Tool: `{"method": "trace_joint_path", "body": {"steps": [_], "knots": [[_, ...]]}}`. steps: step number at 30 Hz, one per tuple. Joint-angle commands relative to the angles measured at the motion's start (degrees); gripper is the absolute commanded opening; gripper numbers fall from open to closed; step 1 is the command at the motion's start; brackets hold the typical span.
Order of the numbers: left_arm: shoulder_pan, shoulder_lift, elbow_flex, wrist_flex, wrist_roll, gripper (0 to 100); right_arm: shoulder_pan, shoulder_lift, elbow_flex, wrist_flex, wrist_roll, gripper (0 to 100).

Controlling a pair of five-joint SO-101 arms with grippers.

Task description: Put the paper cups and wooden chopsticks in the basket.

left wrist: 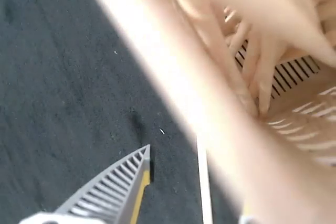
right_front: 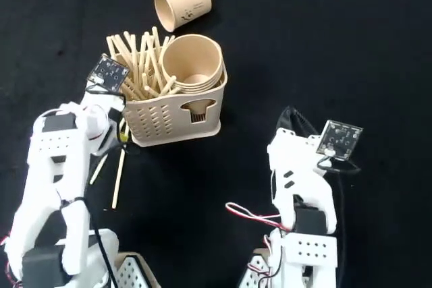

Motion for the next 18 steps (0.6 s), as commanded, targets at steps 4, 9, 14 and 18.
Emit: {"method": "trace_joint_path", "body": {"steps": [4,9,14,18], "knots": [[0.48,4.4,4.88,-0.53,-3.34,29,0.44,-1.01,-0.13,0.26,-0.26,1.8],[0.48,-1.23,9.89,0.09,-5.1,29,0.44,-1.19,-0.13,0.7,-0.26,1.8],[0.66,-10.99,16.75,-0.09,-5.63,29,0.18,-1.54,-0.13,1.76,-0.26,1.8],[0.66,-18.9,21.14,-0.44,-5.54,29,0.35,-1.54,-0.13,1.76,-0.26,1.8]]}}
